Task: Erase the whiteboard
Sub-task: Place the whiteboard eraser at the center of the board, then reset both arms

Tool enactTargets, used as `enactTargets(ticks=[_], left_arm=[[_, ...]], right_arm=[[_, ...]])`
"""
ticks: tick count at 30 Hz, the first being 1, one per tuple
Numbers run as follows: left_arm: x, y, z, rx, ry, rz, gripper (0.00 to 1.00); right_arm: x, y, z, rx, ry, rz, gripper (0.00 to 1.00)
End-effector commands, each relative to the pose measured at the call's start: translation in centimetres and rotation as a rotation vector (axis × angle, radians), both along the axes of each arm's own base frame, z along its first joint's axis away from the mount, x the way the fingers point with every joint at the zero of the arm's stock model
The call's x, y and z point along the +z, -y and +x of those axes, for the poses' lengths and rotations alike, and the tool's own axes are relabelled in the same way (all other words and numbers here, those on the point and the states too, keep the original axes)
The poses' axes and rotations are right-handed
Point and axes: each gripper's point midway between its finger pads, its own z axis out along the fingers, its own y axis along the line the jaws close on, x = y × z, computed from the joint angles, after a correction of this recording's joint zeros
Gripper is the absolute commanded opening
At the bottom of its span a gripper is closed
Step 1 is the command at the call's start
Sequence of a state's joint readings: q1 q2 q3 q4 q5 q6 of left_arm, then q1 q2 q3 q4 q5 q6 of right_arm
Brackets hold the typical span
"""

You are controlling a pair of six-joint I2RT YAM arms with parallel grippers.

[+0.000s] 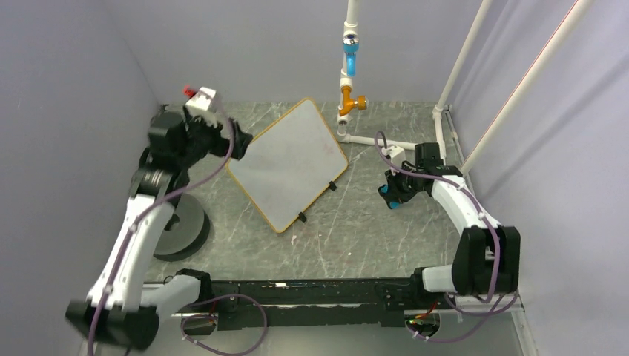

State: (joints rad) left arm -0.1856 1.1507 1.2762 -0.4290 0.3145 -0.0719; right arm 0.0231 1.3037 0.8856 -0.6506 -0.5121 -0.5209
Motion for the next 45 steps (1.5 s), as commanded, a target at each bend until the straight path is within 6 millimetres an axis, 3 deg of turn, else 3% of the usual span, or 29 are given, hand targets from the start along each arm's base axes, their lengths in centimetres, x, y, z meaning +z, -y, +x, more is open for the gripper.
enactTargets(ticks=[1,5,10,14,16,20,23,27,29,32,33,34,35,36,38,39,40,41,42,44,45], left_arm=[[2.0,-1.9,-2.8,0.076,0.189,-0.032,0.99],[0.0,-3.2,-5.5,0.108,0.202,-0.005,0.99],[-0.8,-4.1,-7.3,0.139,0.270,0.002,0.99],[-1.0,-4.1,-7.8,0.136,0.279,0.001,0.99],[-0.7,-4.0,-8.0,0.131,0.283,-0.002,0.99],[-0.1,-4.0,-8.5,0.129,0.295,-0.010,0.99],[-0.2,-3.7,-8.6,0.113,0.293,-0.014,1.00],[-0.4,-3.7,-8.7,0.111,0.290,-0.010,0.99],[-0.6,-3.6,-8.7,0.104,0.292,-0.012,0.99],[-1.1,-3.2,-8.7,0.083,0.286,-0.015,0.99],[-1.2,-3.2,-8.7,0.079,0.285,-0.015,0.99],[-1.4,-3.1,-8.6,0.073,0.280,-0.013,0.99],[-1.6,-3.0,-8.6,0.067,0.278,-0.012,0.99],[-1.7,-2.9,-8.6,0.064,0.278,-0.011,0.99],[-2.2,-3.0,-8.6,0.067,0.272,-0.005,1.00],[-2.3,-3.1,-8.6,0.070,0.273,-0.002,0.99],[-2.4,-3.1,-8.6,0.071,0.275,-0.001,0.99],[-2.4,-3.1,-8.7,0.070,0.276,-0.001,0.99],[-2.3,-3.0,-8.7,0.064,0.277,-0.002,0.99],[-2.2,-2.9,-8.8,0.057,0.281,-0.002,1.00],[-2.3,-2.9,-8.9,0.055,0.280,-0.002,0.99]], right_arm=[[-2.3,3.8,3.3,-0.151,0.024,-0.182,0.00],[-4.7,4.0,3.6,-0.143,-0.055,-0.194,0.01],[-5.3,3.1,3.1,-0.115,-0.116,-0.156,0.46],[-3.3,3.2,3.7,-0.128,-0.057,-0.152,0.72],[-1.7,3.0,3.8,-0.127,-0.015,-0.135,0.79],[1.2,2.2,3.5,-0.107,0.040,-0.090,0.86],[1.8,1.5,2.7,-0.070,0.047,-0.059,0.87],[-0.4,1.2,0.8,-0.012,-0.010,-0.084,0.89],[-1.8,-0.2,-1.3,0.094,-0.080,-0.082,0.99],[-2.4,-2.3,-3.5,0.210,-0.166,-0.013,1.00],[-3.3,-1.2,-2.5,0.125,-0.152,-0.087,1.00],[-3.7,0.5,0.6,0.019,-0.034,-0.204,1.00],[-4.0,2.0,1.9,-0.056,0.021,-0.296,1.00],[-3.8,2.2,1.9,-0.068,-0.002,-0.267,1.00],[-2.0,-1.8,-0.2,0.094,-0.126,0.038,1.00],[-1.8,-3.1,-0.7,0.139,-0.143,0.075,1.00],[-3.2,-2.9,0.1,0.101,-0.104,-0.069,1.00],[-4.4,-0.1,1.9,0.000,0.008,-0.309,1.00],[-4.7,0.1,2.3,-0.026,0.033,-0.304,1.00],[-2.9,-2.8,0.2,0.065,-0.126,0.068,1.00],[-1.9,-3.4,-0.5,0.098,-0.177,0.170,1.00]])
